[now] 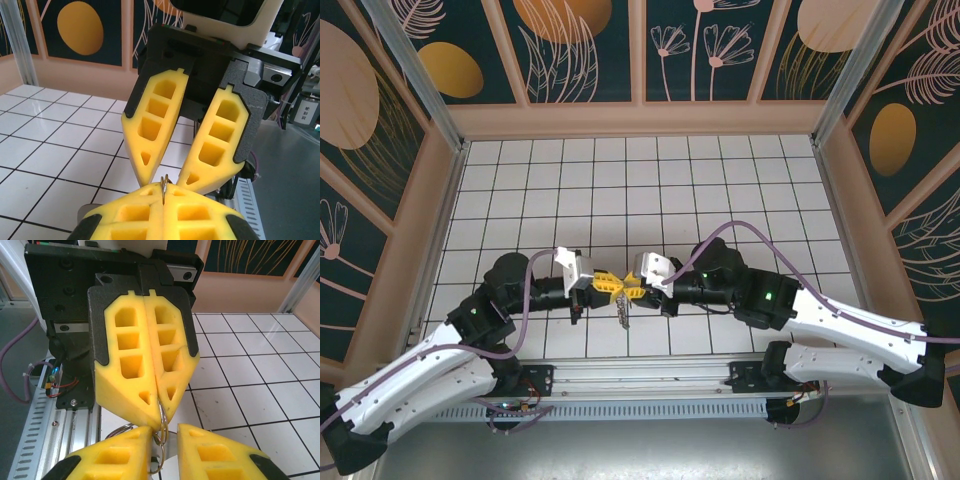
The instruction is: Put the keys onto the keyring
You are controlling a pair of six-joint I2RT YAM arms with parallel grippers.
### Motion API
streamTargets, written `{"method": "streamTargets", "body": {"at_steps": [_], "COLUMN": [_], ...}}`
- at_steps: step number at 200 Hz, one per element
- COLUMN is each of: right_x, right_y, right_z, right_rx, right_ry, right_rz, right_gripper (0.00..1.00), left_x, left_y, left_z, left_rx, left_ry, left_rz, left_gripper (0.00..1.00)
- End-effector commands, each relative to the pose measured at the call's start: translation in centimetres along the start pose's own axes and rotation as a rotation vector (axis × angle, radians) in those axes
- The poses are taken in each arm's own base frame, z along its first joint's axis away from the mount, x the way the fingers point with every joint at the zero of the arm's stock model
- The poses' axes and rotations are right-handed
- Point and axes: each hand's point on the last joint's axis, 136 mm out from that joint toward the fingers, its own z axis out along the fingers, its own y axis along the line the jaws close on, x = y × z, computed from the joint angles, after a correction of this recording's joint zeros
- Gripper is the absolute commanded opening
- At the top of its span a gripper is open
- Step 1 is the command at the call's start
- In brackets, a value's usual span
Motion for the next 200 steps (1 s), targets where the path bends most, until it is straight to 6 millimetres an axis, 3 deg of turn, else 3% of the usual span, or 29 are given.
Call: {"method": "streamTargets", "body": {"at_steps": [1, 43, 90, 161, 186, 200], "right_x": [-0.4, -1.4, -1.4, -1.3, -1.3, -1.4], "right_y": [0.2, 0.9, 1.4, 1.9, 1.3, 0.8], "right_z": [-0.2, -1.3, -1.1, -0.6, -0.6, -1.0], "right_rx": [-0.006, -0.028, -0.065, -0.096, -0.060, -0.027], "right_ry": [-0.037, -0.106, -0.098, -0.096, -0.094, -0.100], "right_rz": [0.011, 0.003, -0.001, -0.001, -0.003, -0.009], "right_gripper": [0.21, 0.15, 0.06, 0.14, 0.00, 0.00], "left_x": [-3.7, -4.0, -3.9, -3.6, -3.5, -3.6], "left_y": [-2.0, -2.9, -3.1, -2.8, -2.7, -2.6], "left_z": [-0.7, -1.2, -1.2, -0.9, -0.6, -0.5], "left_rx": [0.085, 0.133, 0.149, 0.134, 0.138, 0.131], "left_ry": [-0.152, -0.202, -0.199, -0.160, -0.149, -0.142], "left_rz": [0.068, 0.062, 0.047, 0.048, 0.046, 0.051], "left_gripper": [0.00, 0.00, 0.00, 0.00, 0.00, 0.00]}}
